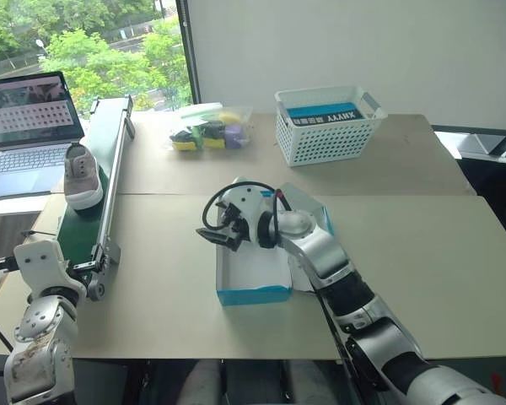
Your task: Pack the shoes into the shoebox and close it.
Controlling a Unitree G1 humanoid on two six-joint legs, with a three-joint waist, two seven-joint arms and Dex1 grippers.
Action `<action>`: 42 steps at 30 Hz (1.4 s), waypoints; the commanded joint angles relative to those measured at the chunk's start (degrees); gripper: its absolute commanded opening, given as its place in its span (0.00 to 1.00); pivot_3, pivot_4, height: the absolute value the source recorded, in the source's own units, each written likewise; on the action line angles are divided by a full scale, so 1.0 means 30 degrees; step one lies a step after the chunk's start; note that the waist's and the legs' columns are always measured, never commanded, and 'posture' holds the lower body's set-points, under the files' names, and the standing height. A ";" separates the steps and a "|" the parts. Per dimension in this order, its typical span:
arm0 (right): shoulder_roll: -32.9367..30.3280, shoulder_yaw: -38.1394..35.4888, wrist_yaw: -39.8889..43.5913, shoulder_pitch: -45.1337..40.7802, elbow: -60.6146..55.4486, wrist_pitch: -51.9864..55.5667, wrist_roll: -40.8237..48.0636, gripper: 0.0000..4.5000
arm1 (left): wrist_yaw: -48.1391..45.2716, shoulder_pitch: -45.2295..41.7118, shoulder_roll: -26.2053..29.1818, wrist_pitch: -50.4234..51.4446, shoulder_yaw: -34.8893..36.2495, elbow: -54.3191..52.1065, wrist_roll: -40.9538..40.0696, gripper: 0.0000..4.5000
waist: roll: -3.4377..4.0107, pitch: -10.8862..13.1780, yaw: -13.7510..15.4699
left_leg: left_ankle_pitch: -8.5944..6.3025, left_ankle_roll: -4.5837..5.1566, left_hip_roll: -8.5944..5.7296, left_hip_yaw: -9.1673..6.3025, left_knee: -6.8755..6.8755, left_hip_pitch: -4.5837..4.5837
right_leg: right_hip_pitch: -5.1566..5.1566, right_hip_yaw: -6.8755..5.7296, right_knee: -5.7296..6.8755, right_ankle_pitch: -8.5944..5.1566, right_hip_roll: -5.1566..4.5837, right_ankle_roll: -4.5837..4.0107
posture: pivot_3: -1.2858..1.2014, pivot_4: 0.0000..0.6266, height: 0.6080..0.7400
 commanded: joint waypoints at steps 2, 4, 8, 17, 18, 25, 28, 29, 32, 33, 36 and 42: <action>0.0281 -0.0341 -0.0134 -0.0050 -0.0883 -0.0360 0.0065 0.99 | 0.0098 -0.0155 0.0355 -0.0002 0.0069 -0.0149 0.0263 1.00 | 0.0000 0.0000 -0.0008 | 0.0000 0.0000 -0.0001 0.0000 0.0000 0.0000 | 0.0000 0.0001 0.0000 0.0000 0.0000 0.0000 | 0.52 0.24 0.98; 0.0245 -0.0371 -0.0139 -0.0022 -0.0924 -0.0364 0.0029 0.99 | 0.0108 -0.0127 0.0303 0.0025 0.0043 -0.0193 0.0291 1.00 | 0.0000 0.0000 -0.0005 | 0.0000 0.0000 0.0000 0.0001 0.0000 0.0000 | 0.0000 0.0000 0.0000 0.0000 0.0000 0.0000 | 0.52 0.24 0.98; 0.0237 -0.0448 -0.0197 0.0076 -0.0967 -0.0321 0.0035 0.99 | 0.0498 -0.0063 0.0065 0.0252 0.0343 -0.0133 0.0336 1.00 | 0.0000 0.0000 0.0000 | 0.0000 0.0000 0.0000 0.0000 0.0000 0.0000 | 0.0000 0.0001 -0.0001 0.0000 0.0000 0.0000 | 0.52 0.24 0.98; 0.0457 -0.0614 -0.0250 -0.0070 -0.0968 -0.0324 0.0128 0.99 | 0.2080 -0.0957 -0.0153 0.1452 0.0644 0.0862 0.0427 1.00 | -0.0001 -0.0001 0.0002 | 0.0001 -0.0001 0.0000 -0.0003 0.0000 0.0007 | 0.0003 -0.0001 0.0005 0.0000 0.0003 0.0000 | 0.52 0.24 0.98; 0.0464 -0.0647 -0.0260 -0.0072 -0.0959 -0.0335 0.0110 0.99 | 0.2206 -0.1149 -0.0205 0.1540 0.0551 0.0951 0.0435 1.00 | -0.0001 -0.0001 0.0002 | 0.0001 -0.0001 -0.0001 -0.0003 0.0000 0.0009 | 0.0005 0.0000 0.0005 0.0000 0.0002 0.0001 | 0.52 0.24 0.98; 0.0479 -0.0708 -0.0407 -0.0026 -0.1005 -0.0348 0.0044 0.99 | 0.2013 -0.1750 -0.0722 0.1214 0.0173 0.0818 0.0066 0.94 | -0.0002 -0.0001 0.0096 | 0.0010 -0.0017 -0.0004 0.0001 0.0000 0.0007 | 0.0007 -0.0006 0.0005 0.0001 0.0001 0.0000 | 0.52 0.24 0.98; 0.0451 -0.0725 -0.0481 -0.0002 -0.1043 -0.0345 0.0034 1.00 | 0.1918 -0.1753 -0.0776 0.1025 0.0034 0.0770 0.0173 0.77 | -0.0002 -0.0001 0.0115 | 0.0011 -0.0019 -0.0005 0.0002 0.0000 0.0007 | 0.0009 -0.0006 0.0005 0.0001 0.0000 0.0000 | 0.52 0.24 0.98; 0.0458 -0.0729 -0.0503 0.0007 -0.1058 -0.0330 0.0039 1.00 | 0.1916 -0.1749 -0.0783 0.1025 -0.0003 0.0784 0.0220 0.71 | -0.0002 -0.0002 0.0112 | 0.0012 -0.0019 -0.0005 0.0003 -0.0001 0.0007 | 0.0008 -0.0007 0.0006 0.0001 0.0000 0.0000 | 0.52 0.24 0.98; 0.0486 -0.0744 -0.0540 0.0057 -0.1095 -0.0263 0.0075 1.00 | 0.1972 -0.1765 -0.0768 0.1131 -0.0201 0.0861 0.0396 0.47 | -0.0002 -0.0002 0.0113 | 0.0012 -0.0020 -0.0004 0.0003 -0.0001 0.0008 | 0.0007 -0.0007 0.0007 0.0001 0.0001 -0.0001 | 0.52 0.24 0.98; 0.0487 -0.0738 -0.0541 0.0069 -0.1095 -0.0257 0.0065 1.00 | 0.1985 -0.1791 -0.0770 0.1138 -0.0228 0.0880 0.0404 0.40 | -0.0002 -0.0002 0.0111 | 0.0012 -0.0020 -0.0005 0.0004 -0.0001 0.0008 | 0.0008 -0.0007 0.0007 0.0001 0.0001 -0.0001 | 0.52 0.24 0.98; 0.0505 -0.0741 -0.0555 0.0088 -0.1049 -0.0249 0.0057 1.00 | 0.1996 -0.1843 -0.0727 0.1130 -0.0322 0.0928 0.0473 0.15 | -0.0002 -0.0002 0.0114 | 0.0012 -0.0021 -0.0005 0.0004 -0.0001 0.0008 | 0.0008 -0.0007 0.0007 0.0001 0.0001 0.0000 | 0.52 0.24 0.98; 0.0559 -0.0785 -0.0587 0.0062 -0.0931 -0.0213 0.0102 1.00 | 0.2401 -0.1877 -0.0757 0.1311 -0.0321 0.0885 0.0778 0.01 | -0.0002 -0.0001 0.0127 | 0.0013 -0.0022 -0.0005 0.0005 -0.0002 0.0005 | 0.0008 -0.0007 0.0005 0.0001 0.0000 0.0000 | 0.52 0.24 0.98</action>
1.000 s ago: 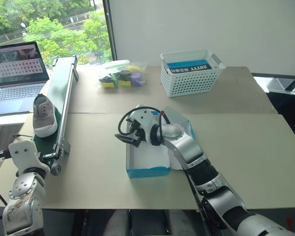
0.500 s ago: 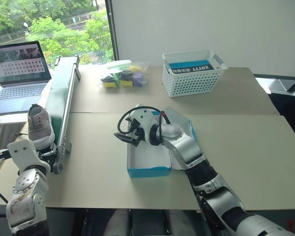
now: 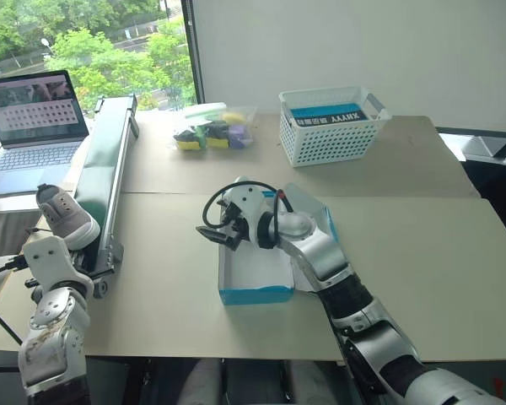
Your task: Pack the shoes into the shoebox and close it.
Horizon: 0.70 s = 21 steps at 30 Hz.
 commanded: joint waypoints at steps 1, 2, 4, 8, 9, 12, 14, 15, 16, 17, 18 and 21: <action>0.0211 -0.0400 -0.0089 -0.0131 -0.0703 -0.0198 0.0153 1.00 | 0.0480 -0.0080 0.0180 -0.0189 -0.0305 -0.0267 0.0776 0.01 | 0.0000 0.0000 -0.0006 | 0.0000 0.0000 0.0000 0.0000 0.0000 0.0000 | 0.0000 0.0000 0.0001 0.0000 0.0000 0.0000 | 0.52 0.24 0.98; 0.0219 -0.0408 -0.0092 -0.0149 -0.0657 -0.0198 0.0150 1.00 | 0.0606 -0.0040 0.0297 -0.0318 -0.0425 -0.0302 0.1083 0.01 | 0.0000 0.0000 -0.0011 | 0.0000 0.0000 0.0000 -0.0002 0.0000 0.0001 | 0.0000 0.0000 0.0001 0.0000 0.0000 0.0000 | 0.52 0.24 0.98; 0.0244 -0.0411 -0.0084 -0.0135 -0.0617 -0.0161 0.0164 1.00 | 0.0987 0.0364 0.1077 -0.0453 -0.1329 -0.0700 0.2766 0.01 | 0.0000 0.0000 -0.0027 | 0.0000 0.0000 0.0000 0.0002 -0.0001 0.0002 | -0.0002 0.0001 0.0001 0.0000 0.0002 0.0000 | 0.52 0.24 0.98; 0.0285 -0.0340 -0.0060 -0.0071 -0.0639 -0.0088 0.0142 1.00 | 0.1683 0.1062 0.2603 -0.0033 -0.3660 -0.1259 0.6095 0.01 | 0.0001 0.0000 -0.0096 | 0.0000 -0.0001 0.0001 0.0007 -0.0016 -0.0001 | -0.0010 0.0004 -0.0003 0.0000 0.0011 -0.0001 | 0.52 0.24 0.98; 0.0294 -0.0328 -0.0056 -0.0075 -0.0628 -0.0082 0.0132 1.00 | 0.1755 0.1074 0.2602 -0.0056 -0.3801 -0.1339 0.6322 0.01 | 0.0002 0.0001 -0.0104 | 0.0000 -0.0002 0.0001 0.0006 -0.0017 0.0000 | -0.0011 0.0004 -0.0002 0.0000 0.0011 -0.0001 | 0.52 0.24 0.98; 0.0310 -0.0318 -0.0031 -0.0108 -0.0589 -0.0096 0.0120 1.00 | 0.1621 0.1179 0.2077 -0.0154 -0.3801 -0.1876 0.6370 0.19 | 0.0001 0.0001 -0.0113 | 0.0000 -0.0002 0.0005 -0.0007 -0.0019 -0.0005 | -0.0019 0.0008 -0.0004 0.0000 0.0010 -0.0001 | 0.52 0.24 0.98; 0.0331 -0.0315 -0.0039 -0.0139 -0.0523 -0.0129 0.0100 1.00 | 0.1491 0.1308 0.2125 -0.0095 -0.4045 -0.2076 0.6812 0.37 | 0.0001 0.0001 -0.0121 | -0.0001 -0.0003 0.0008 -0.0010 -0.0020 -0.0014 | -0.0035 0.0010 -0.0001 0.0000 0.0007 -0.0001 | 0.52 0.24 0.98; 0.0334 -0.0310 -0.0042 -0.0148 -0.0506 -0.0137 0.0091 1.00 | 0.1453 0.1392 0.2254 -0.0015 -0.4224 -0.2135 0.7139 0.44 | 0.0002 0.0001 -0.0116 | -0.0001 -0.0003 0.0009 -0.0012 -0.0022 -0.0016 | -0.0040 0.0010 0.0001 0.0001 0.0008 -0.0002 | 0.52 0.24 0.98; 0.0333 -0.0304 -0.0040 -0.0156 -0.0494 -0.0141 0.0082 1.00 | 0.1418 0.1473 0.2364 0.0079 -0.4420 -0.2208 0.7470 0.53 | 0.0001 0.0001 -0.0116 | -0.0001 -0.0003 0.0009 -0.0012 -0.0024 -0.0015 | -0.0042 0.0011 0.0004 0.0002 0.0008 -0.0004 | 0.52 0.24 0.98; 0.0338 -0.0293 -0.0021 -0.0163 -0.0488 -0.0136 0.0089 1.00 | 0.1514 0.1561 0.2486 0.0212 -0.4648 -0.2286 0.7960 0.60 | 0.0002 0.0001 -0.0116 | 0.0000 -0.0003 0.0009 -0.0013 -0.0024 -0.0015 | -0.0042 0.0010 0.0003 0.0002 0.0010 -0.0005 | 0.52 0.24 0.98; 0.0342 -0.0280 0.0004 -0.0166 -0.0483 -0.0131 0.0097 1.00 | 0.1591 0.1631 0.2555 0.0334 -0.4835 -0.2324 0.8391 0.68 | 0.0002 0.0001 -0.0117 | -0.0001 -0.0003 0.0008 -0.0011 -0.0023 -0.0014 | -0.0040 0.0012 0.0004 0.0002 0.0008 -0.0005 | 0.52 0.24 0.98; 0.0369 -0.0230 0.0056 -0.0158 -0.0498 -0.0071 0.0112 1.00 | 0.1850 0.1757 0.2555 0.0470 -0.5145 -0.2191 0.9425 0.94 | 0.0002 0.0001 -0.0101 | 0.0000 -0.0003 0.0004 -0.0010 -0.0023 -0.0013 | -0.0037 0.0013 0.0000 0.0002 0.0004 -0.0004 | 0.52 0.24 0.98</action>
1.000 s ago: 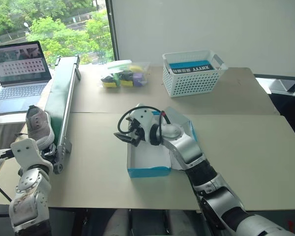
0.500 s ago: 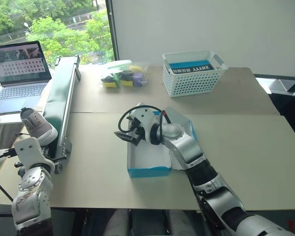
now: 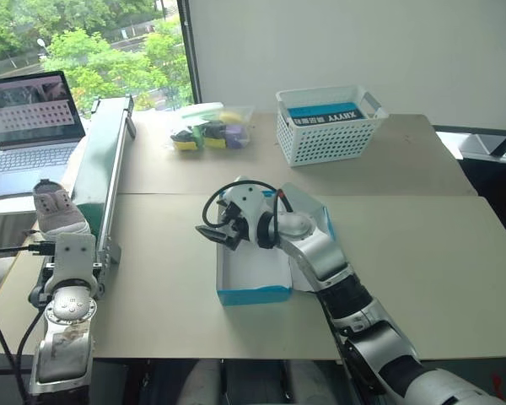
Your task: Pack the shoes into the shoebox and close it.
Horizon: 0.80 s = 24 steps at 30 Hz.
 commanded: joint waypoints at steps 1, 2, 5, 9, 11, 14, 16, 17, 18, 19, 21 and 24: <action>0.0265 -0.0129 0.0065 -0.0167 -0.0510 -0.0036 0.0139 1.00 | 0.0323 0.0224 0.0191 0.0333 -0.0490 -0.0241 0.1489 0.99 | 0.0001 0.0000 0.0026 | 0.0000 0.0000 0.0000 0.0000 0.0000 0.0000 | 0.0000 -0.0001 0.0000 0.0000 0.0000 0.0000 | 0.52 0.24 0.98; 0.0281 -0.0130 0.0077 -0.0158 -0.0519 0.0001 0.0155 1.00 | 0.0374 0.0257 0.0189 0.0395 -0.0571 -0.0208 0.1825 0.99 | 0.0001 0.0000 0.0026 | 0.0000 0.0000 0.0000 0.0000 -0.0002 0.0002 | 0.0000 -0.0001 0.0001 0.0000 0.0000 0.0000 | 0.52 0.24 0.98; 0.0315 -0.0161 0.0096 -0.0141 -0.0508 0.0060 0.0153 1.00 | 0.0461 0.0341 0.0232 0.0724 -0.0852 -0.0225 0.2825 0.99 | 0.0001 0.0000 0.0002 | 0.0000 0.0000 0.0001 0.0000 -0.0001 0.0010 | 0.0003 -0.0001 0.0006 0.0000 0.0001 -0.0001 | 0.52 0.24 0.98; 0.0300 -0.0205 0.0078 -0.0147 -0.0462 0.0059 0.0097 1.00 | 0.0212 0.0193 -0.0284 0.0978 -0.0766 -0.0273 0.2996 0.99 | 0.0002 -0.0001 -0.0046 | 0.0000 0.0000 0.0004 0.0001 -0.0005 0.0017 | 0.0003 0.0001 0.0008 0.0000 0.0005 -0.0001 | 0.52 0.24 0.98; 0.0301 -0.0218 0.0063 -0.0144 -0.0476 0.0074 0.0099 1.00 | 0.0132 0.0150 -0.0431 0.1015 -0.0695 -0.0302 0.3088 0.99 | 0.0002 -0.0001 -0.0035 | 0.0000 0.0000 0.0005 0.0001 -0.0007 0.0016 | 0.0003 0.0003 0.0007 0.0000 0.0004 0.0000 | 0.52 0.24 0.98; 0.0282 -0.0183 0.0031 -0.0111 -0.0521 0.0085 0.0055 1.00 | -0.0037 0.0105 -0.0510 0.0749 -0.0648 -0.0047 0.3048 0.99 | 0.0002 -0.0001 -0.0017 | 0.0000 0.0000 0.0003 0.0001 -0.0006 0.0015 | 0.0003 0.0003 0.0007 0.0000 0.0000 0.0000 | 0.52 0.24 0.98; 0.0262 -0.0146 -0.0003 -0.0075 -0.0527 0.0081 0.0001 1.00 | -0.0225 0.0051 -0.0834 0.0544 -0.0401 0.0040 0.2596 0.99 | 0.0002 -0.0001 -0.0016 | 0.0000 0.0000 0.0004 0.0000 -0.0006 0.0016 | 0.0004 0.0003 0.0008 0.0001 0.0000 -0.0001 | 0.52 0.24 0.98; 0.0246 -0.0122 -0.0022 -0.0059 -0.0537 0.0079 -0.0033 1.00 | -0.0280 0.0014 -0.1073 0.0484 -0.0211 0.0046 0.2331 0.99 | 0.0002 -0.0001 -0.0015 | 0.0000 0.0000 0.0004 -0.0001 -0.0005 0.0016 | 0.0005 0.0003 0.0009 0.0001 0.0000 -0.0001 | 0.52 0.24 0.98; 0.0245 -0.0126 -0.0046 -0.0051 -0.0537 0.0091 -0.0044 1.00 | -0.0302 -0.0100 -0.1458 0.0455 0.0126 -0.0009 0.1948 0.99 | 0.0002 -0.0001 -0.0016 | 0.0000 0.0000 0.0004 0.0000 -0.0005 0.0018 | 0.0006 0.0003 0.0009 0.0001 -0.0001 -0.0001 | 0.52 0.24 0.98; 0.0244 -0.0139 -0.0068 -0.0040 -0.0542 0.0101 -0.0046 1.00 | -0.0289 -0.0230 -0.1826 0.0434 0.0479 -0.0083 0.1635 0.99 | 0.0003 -0.0001 -0.0013 | 0.0000 0.0000 0.0003 -0.0001 -0.0005 0.0019 | 0.0007 0.0002 0.0009 0.0001 -0.0001 -0.0001 | 0.52 0.24 0.98; 0.0219 -0.0150 -0.0112 -0.0040 -0.0492 0.0091 -0.0100 1.00 | -0.0531 -0.0646 -0.2766 0.0197 0.1397 -0.0187 0.0414 0.99 | 0.0004 -0.0002 0.0052 | 0.0000 0.0000 0.0004 -0.0004 -0.0004 0.0021 | 0.0010 0.0001 0.0011 0.0001 -0.0001 -0.0002 | 0.52 0.24 0.98; 0.0164 -0.0084 -0.0132 -0.0017 -0.0382 0.0031 -0.0259 1.00 | -0.0579 -0.0929 -0.3483 0.0047 0.2153 -0.0193 -0.0300 0.93 | 0.0004 -0.0002 0.0120 | 0.0001 0.0000 0.0002 -0.0004 0.0001 0.0021 | 0.0021 -0.0004 0.0012 0.0002 -0.0006 -0.0002 | 0.52 0.24 0.98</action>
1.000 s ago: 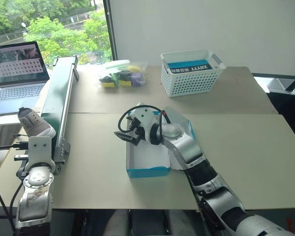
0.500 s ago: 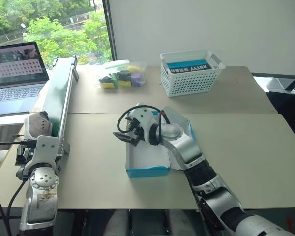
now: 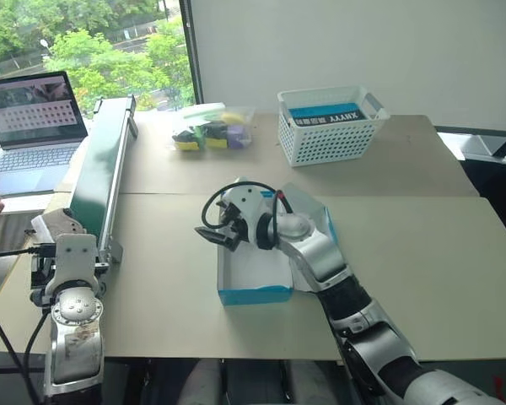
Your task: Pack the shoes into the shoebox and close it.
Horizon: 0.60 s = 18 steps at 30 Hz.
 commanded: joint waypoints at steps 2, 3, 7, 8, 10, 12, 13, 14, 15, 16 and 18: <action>0.0063 -0.0070 -0.0080 -0.0174 -0.0340 -0.0077 -0.0137 1.00 | -0.0448 -0.0122 -0.0548 -0.0272 0.0565 0.0217 -0.1008 0.82 | -0.0001 0.0000 0.0021 | 0.0001 0.0000 -0.0003 0.0004 0.0002 0.0009 | 0.0015 -0.0005 -0.0001 0.0000 0.0000 0.0000 | 0.52 0.24 0.98; 0.0088 -0.0068 -0.0075 -0.0174 -0.0342 -0.0073 -0.0138 1.00 | -0.0467 -0.0079 -0.0527 -0.0292 0.0554 0.0246 -0.1013 0.76 | -0.0001 -0.0001 0.0017 | 0.0001 -0.0001 -0.0003 0.0006 0.0003 0.0010 | 0.0015 -0.0005 0.0000 0.0000 0.0000 0.0000 | 0.52 0.24 0.98; 0.0159 -0.0069 -0.0042 -0.0181 -0.0354 -0.0069 -0.0170 1.00 | -0.0410 -0.0056 -0.0703 -0.0030 0.0660 0.0188 -0.1190 0.43 | 0.0000 0.0000 0.0021 | 0.0002 -0.0002 -0.0003 0.0020 0.0001 0.0013 | 0.0016 -0.0005 0.0000 0.0000 0.0007 0.0000 | 0.52 0.24 0.98; 0.0162 -0.0070 -0.0038 -0.0188 -0.0348 -0.0074 -0.0173 1.00 | -0.0414 -0.0063 -0.0735 -0.0044 0.0675 0.0170 -0.1197 0.34 | -0.0001 -0.0001 0.0022 | 0.0003 -0.0003 -0.0004 0.0020 0.0002 0.0015 | 0.0019 -0.0005 0.0001 0.0000 0.0007 0.0000 | 0.52 0.24 0.98; 0.0169 -0.0071 -0.0041 -0.0206 -0.0330 -0.0088 -0.0184 1.00 | -0.0396 -0.0111 -0.0862 -0.0121 0.0765 0.0136 -0.1264 0.29 | 0.0000 0.0000 0.0031 | 0.0004 -0.0005 -0.0004 0.0020 0.0002 0.0016 | 0.0023 -0.0008 0.0001 0.0000 0.0008 0.0000 | 0.52 0.24 0.98; 0.0177 -0.0069 -0.0042 -0.0213 -0.0318 -0.0105 -0.0192 1.00 | -0.0126 -0.0308 -0.1283 -0.0245 0.1158 -0.0025 -0.1527 0.29 | -0.0001 -0.0001 0.0066 | 0.0005 -0.0005 -0.0004 0.0023 0.0002 0.0018 | 0.0027 -0.0009 0.0000 0.0000 0.0008 0.0000 | 0.52 0.24 0.98; 0.0180 -0.0047 -0.0059 -0.0225 -0.0293 -0.0148 -0.0232 1.00 | 0.0074 -0.0553 -0.1741 -0.0604 0.1605 -0.0207 -0.2001 0.29 | -0.0002 0.0000 0.0084 | 0.0005 -0.0006 -0.0005 0.0023 0.0004 0.0018 | 0.0028 -0.0010 -0.0001 0.0000 0.0007 0.0001 | 0.52 0.24 0.98; 0.0179 -0.0025 -0.0077 -0.0237 -0.0274 -0.0187 -0.0273 1.00 | 0.0240 -0.0849 -0.2296 -0.1248 0.2080 -0.0491 -0.2674 0.29 | -0.0001 0.0000 0.0110 | 0.0005 -0.0006 -0.0004 0.0022 0.0005 0.0017 | 0.0030 -0.0011 -0.0002 0.0000 0.0007 0.0001 | 0.52 0.24 0.98; 0.0185 -0.0012 -0.0102 -0.0254 -0.0257 -0.0244 -0.0315 1.00 | 0.0385 -0.1251 -0.3039 -0.2126 0.2678 -0.0909 -0.3702 0.29 | -0.0004 -0.0001 0.0133 | 0.0005 -0.0007 -0.0004 0.0020 0.0007 0.0016 | 0.0031 -0.0013 -0.0003 0.0000 0.0006 0.0001 | 0.52 0.24 0.98; 0.0204 -0.0018 -0.0141 -0.0270 -0.0241 -0.0306 -0.0348 1.00 | 0.0504 -0.1654 -0.3849 -0.2809 0.3354 -0.1300 -0.4901 0.29 | -0.0006 -0.0001 0.0178 | 0.0006 -0.0007 -0.0003 0.0021 0.0009 0.0012 | 0.0031 -0.0016 -0.0004 0.0000 0.0006 0.0001 | 0.52 0.24 0.98; 0.0297 -0.0130 -0.0248 -0.0327 -0.0214 -0.0365 -0.0356 1.00 | 0.0345 -0.2231 -0.5046 -0.3513 0.4296 -0.1915 -0.7152 0.29 | -0.0052 0.0001 0.0276 | 0.0006 -0.0010 -0.0001 0.0023 0.0025 -0.0018 | 0.0022 -0.0028 -0.0012 0.0000 0.0003 0.0001 | 0.52 0.24 0.98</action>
